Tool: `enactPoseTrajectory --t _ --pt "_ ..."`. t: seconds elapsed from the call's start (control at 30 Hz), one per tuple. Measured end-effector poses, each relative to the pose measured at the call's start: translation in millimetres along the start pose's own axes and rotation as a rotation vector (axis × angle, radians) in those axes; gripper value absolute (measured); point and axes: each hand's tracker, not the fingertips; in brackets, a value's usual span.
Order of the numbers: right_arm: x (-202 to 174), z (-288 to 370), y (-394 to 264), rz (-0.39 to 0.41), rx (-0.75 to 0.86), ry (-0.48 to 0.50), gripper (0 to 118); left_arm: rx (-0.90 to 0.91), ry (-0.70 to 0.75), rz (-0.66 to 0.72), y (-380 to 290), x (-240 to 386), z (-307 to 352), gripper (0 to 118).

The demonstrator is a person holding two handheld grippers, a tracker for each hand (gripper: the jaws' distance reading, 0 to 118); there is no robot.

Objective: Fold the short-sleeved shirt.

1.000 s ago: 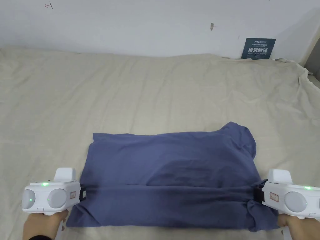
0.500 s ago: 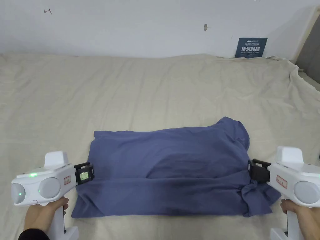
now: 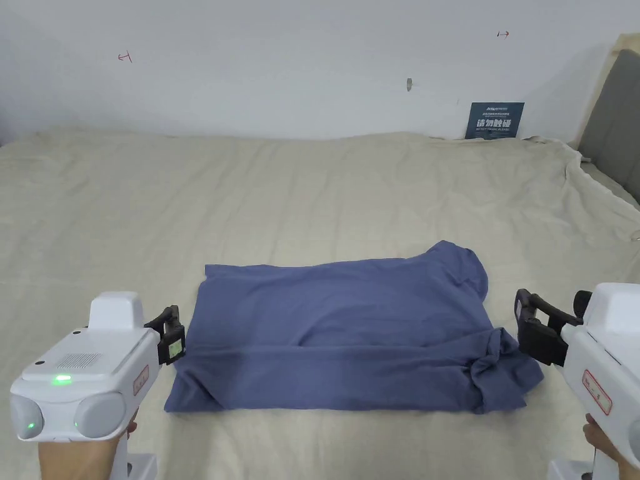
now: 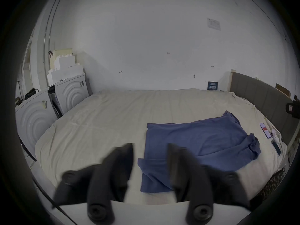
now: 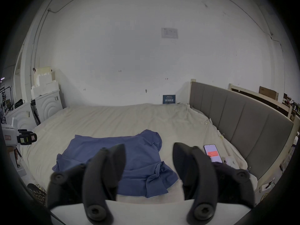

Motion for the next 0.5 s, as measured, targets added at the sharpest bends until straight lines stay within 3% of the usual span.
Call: enactPoseTrajectory --t 0.03,0.07,0.1,0.5 --pt "-1.9 5.4 -1.1 0.009 0.015 -0.002 41 0.001 -0.035 0.004 -2.5 4.4 6.4 13" --pt "-1.4 7.8 -2.5 0.016 0.022 0.001 16 -0.018 -0.083 0.023 -5.5 3.6 7.6 1" --pt "0.0 9.0 -4.2 0.022 0.035 -0.004 0 -0.030 -0.078 0.040 -8.1 3.0 9.1 0" --pt "3.2 5.3 -6.1 0.021 0.035 0.004 0 -0.112 -0.096 0.037 -19.4 8.2 -2.0 0"
